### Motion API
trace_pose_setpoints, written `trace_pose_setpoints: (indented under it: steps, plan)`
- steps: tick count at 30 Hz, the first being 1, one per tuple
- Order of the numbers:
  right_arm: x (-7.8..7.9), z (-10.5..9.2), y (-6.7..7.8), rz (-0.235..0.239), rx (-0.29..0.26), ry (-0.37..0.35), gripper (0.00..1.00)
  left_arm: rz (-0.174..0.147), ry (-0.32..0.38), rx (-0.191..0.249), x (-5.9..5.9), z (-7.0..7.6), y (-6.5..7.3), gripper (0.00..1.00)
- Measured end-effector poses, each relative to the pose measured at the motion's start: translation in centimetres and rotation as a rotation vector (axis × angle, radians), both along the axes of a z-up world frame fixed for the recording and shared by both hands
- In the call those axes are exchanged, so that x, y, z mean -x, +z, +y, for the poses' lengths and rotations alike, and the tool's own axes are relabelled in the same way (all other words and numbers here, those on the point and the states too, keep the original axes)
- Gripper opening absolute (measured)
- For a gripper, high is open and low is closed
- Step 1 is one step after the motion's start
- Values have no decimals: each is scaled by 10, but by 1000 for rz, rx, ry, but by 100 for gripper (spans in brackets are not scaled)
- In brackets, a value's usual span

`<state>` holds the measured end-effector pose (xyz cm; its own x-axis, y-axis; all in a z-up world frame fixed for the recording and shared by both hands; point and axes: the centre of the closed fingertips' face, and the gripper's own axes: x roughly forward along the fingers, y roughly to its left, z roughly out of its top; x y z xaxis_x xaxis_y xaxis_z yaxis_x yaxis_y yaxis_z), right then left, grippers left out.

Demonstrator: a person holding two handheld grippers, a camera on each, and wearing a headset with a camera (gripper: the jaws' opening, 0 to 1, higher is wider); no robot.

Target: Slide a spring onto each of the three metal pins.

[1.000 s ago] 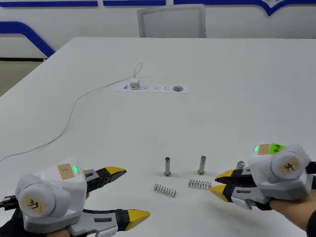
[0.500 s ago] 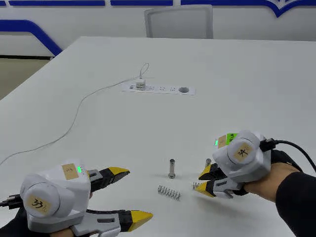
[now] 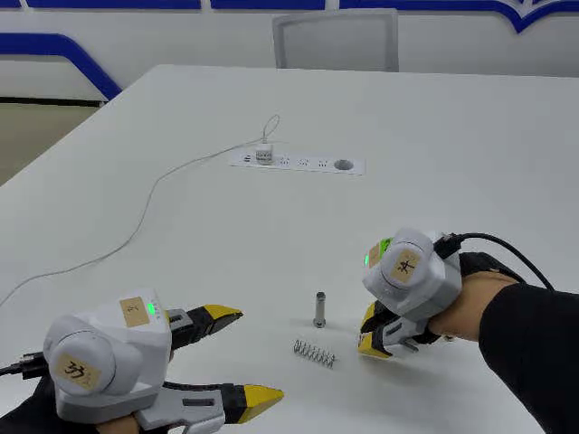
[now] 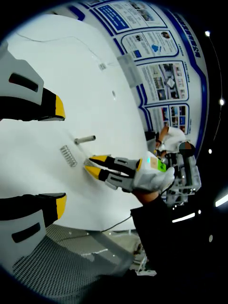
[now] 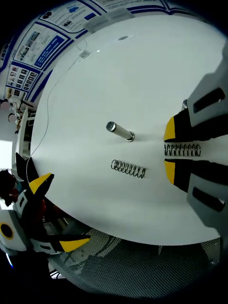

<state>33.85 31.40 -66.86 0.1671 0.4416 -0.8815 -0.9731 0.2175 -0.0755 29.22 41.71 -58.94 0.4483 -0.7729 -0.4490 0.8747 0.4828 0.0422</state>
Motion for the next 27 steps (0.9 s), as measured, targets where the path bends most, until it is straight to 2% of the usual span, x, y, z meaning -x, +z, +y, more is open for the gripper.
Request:
trace_pose_setpoints:
  steps: [3,6,8,14,27]
  plan:
    - [2,-1,-5,24,27,13,15,-1,2,2,0,0,0,63]
    - [2,-3,-9,27,58,30,14,-2,5,4,-1,1,1,63]
    - [2,-1,-7,34,43,26,13,-1,7,6,-1,1,1,63]
    - [3,-2,-8,44,47,25,12,0,5,4,-1,1,0,63]
    - [8,-9,18,-17,-76,-62,12,3,-1,-1,0,0,-1,62]
